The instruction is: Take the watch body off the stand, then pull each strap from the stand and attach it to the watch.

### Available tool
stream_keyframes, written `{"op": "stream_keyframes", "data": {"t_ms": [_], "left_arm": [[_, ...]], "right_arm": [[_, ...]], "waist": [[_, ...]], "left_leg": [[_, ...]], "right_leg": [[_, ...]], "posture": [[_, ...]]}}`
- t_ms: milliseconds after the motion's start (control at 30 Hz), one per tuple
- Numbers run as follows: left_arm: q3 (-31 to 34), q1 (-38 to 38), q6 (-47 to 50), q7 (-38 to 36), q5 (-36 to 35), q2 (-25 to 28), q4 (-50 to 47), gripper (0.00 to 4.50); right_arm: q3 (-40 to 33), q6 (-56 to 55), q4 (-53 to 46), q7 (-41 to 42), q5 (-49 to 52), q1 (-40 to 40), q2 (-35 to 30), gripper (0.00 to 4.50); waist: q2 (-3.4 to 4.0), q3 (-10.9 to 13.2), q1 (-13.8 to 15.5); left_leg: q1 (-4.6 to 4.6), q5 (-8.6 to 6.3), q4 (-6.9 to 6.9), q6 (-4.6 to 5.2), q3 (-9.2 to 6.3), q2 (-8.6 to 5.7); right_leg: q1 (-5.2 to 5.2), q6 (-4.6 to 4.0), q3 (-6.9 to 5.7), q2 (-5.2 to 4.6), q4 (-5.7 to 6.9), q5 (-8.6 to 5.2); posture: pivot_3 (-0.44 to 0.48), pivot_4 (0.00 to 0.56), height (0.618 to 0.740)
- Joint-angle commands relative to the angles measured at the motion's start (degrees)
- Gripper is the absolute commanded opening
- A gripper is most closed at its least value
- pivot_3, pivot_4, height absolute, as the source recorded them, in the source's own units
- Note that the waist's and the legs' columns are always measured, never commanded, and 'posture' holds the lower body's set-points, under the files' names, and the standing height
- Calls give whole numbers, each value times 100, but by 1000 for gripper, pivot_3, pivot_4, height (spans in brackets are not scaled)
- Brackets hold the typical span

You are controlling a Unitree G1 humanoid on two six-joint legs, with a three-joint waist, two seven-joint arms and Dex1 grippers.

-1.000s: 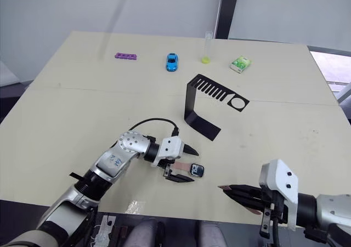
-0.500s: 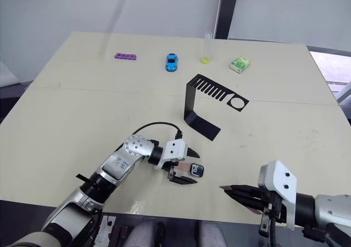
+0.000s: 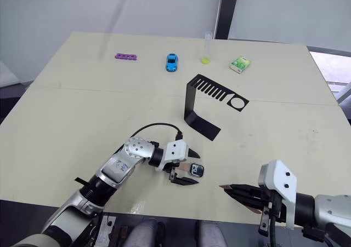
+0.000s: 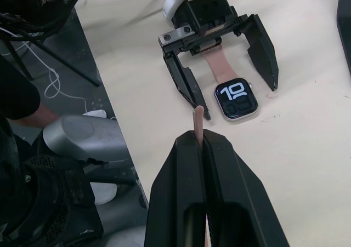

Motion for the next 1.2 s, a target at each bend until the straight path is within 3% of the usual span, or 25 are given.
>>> {"op": "stream_keyframes", "data": {"t_ms": [33,133,200,1200], "left_arm": [[-147,86,94,-59,22,12,-169,4431],[-145,96,111,-31,39,11,-201,3659],[-189,79,108,-52,87,34,-208,2722],[-267,55,112,172,301,14,-142,2722]], "right_arm": [[-83,2,-102,-22,110,17,53,0],[-73,24,-111,-36,119,-6,57,0],[-64,36,-107,-48,137,-32,57,0],[-43,25,-42,-47,115,-86,51,0]], "waist": [[0,0,0],[0,0,-1],[0,0,-1],[2,-6,11]], "left_leg": [[0,0,0,0,0,0],[0,1,1,-2,0,0],[1,1,1,-2,0,0],[6,2,11,-4,1,-2]], "right_leg": [[0,0,0,0,0,0],[0,0,0,0,1,0],[0,0,0,0,1,0],[7,0,1,0,10,0]], "posture": [[0,150,740],[0,150,740],[0,150,740],[0,150,740]]}}
